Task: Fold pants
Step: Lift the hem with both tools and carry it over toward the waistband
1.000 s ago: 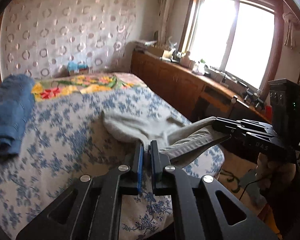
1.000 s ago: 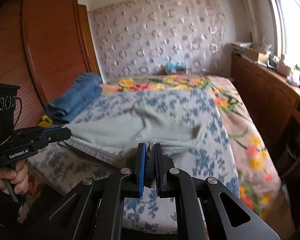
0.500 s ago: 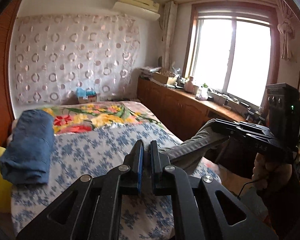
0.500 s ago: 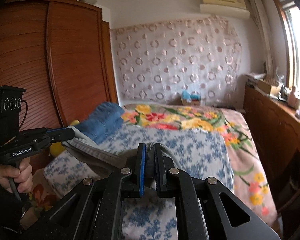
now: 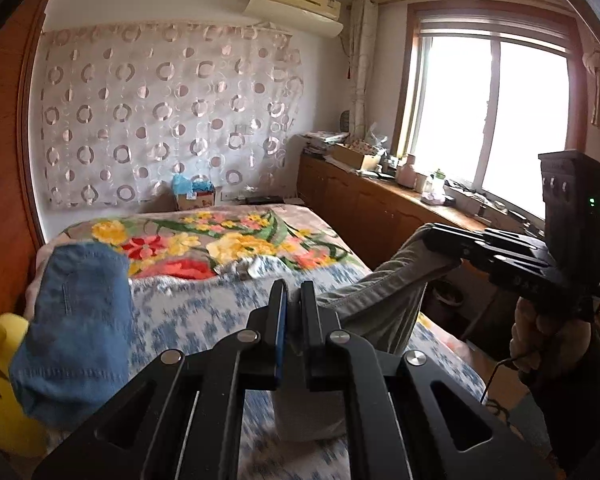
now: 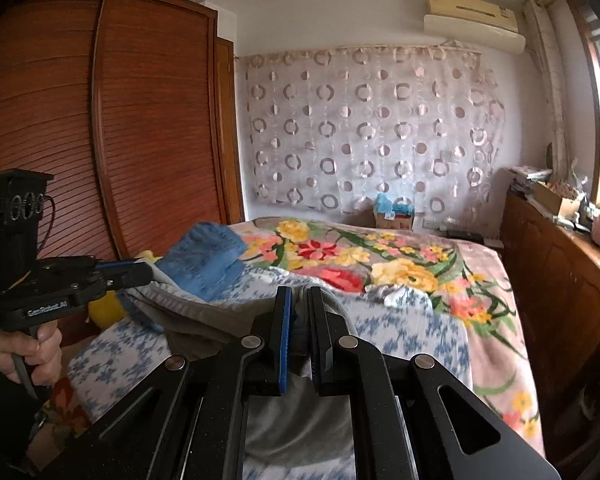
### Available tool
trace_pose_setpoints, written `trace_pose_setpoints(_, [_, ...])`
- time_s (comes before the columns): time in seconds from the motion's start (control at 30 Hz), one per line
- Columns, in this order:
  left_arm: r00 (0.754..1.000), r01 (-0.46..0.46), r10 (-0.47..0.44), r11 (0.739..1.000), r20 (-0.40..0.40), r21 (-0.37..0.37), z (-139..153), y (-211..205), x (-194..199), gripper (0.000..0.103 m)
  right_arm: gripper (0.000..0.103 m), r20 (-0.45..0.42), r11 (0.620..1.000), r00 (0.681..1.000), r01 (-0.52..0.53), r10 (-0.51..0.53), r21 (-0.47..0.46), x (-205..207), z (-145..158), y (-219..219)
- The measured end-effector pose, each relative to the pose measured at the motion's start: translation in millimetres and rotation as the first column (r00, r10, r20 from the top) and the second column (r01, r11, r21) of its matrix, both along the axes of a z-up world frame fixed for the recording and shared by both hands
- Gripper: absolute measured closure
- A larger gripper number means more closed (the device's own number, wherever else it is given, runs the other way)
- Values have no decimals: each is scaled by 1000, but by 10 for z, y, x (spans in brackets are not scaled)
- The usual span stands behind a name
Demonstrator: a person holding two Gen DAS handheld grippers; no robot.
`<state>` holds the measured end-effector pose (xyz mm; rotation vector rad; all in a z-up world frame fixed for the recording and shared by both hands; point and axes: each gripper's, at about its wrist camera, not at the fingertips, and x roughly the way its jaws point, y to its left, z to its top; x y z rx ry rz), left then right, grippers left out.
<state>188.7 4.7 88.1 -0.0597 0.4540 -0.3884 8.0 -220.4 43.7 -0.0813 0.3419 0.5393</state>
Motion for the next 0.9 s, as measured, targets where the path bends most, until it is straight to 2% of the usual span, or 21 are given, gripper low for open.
trace_pose_setpoints(0.2, [999,-21,21,1000,29,16,218,57,478,96,95,27,1000,1000,12,-12,-5,585,172,204])
trace_pose_setpoints(0.33, [998,-44,41,998,57,48,327,66,707,96,95,50,1000,999,19,-19,0,904,176,324])
trace_pose_setpoints(0.47, [998,-51,49,997,35,64,216,85,820,96,95,34,1000,999,19,-19,-3,1055,24,414])
trace_pose_setpoints(0.67, [998,-57,59,997,-38,50,-55,129,811,96,95,-43,999,999,5,-6,-40,1184,-271,558])
trace_pose_setpoints(0.9, [997,-56,59,997,-56,55,-86,78,577,96,95,-77,997,997,-5,-1,-77,1143,-234,676])
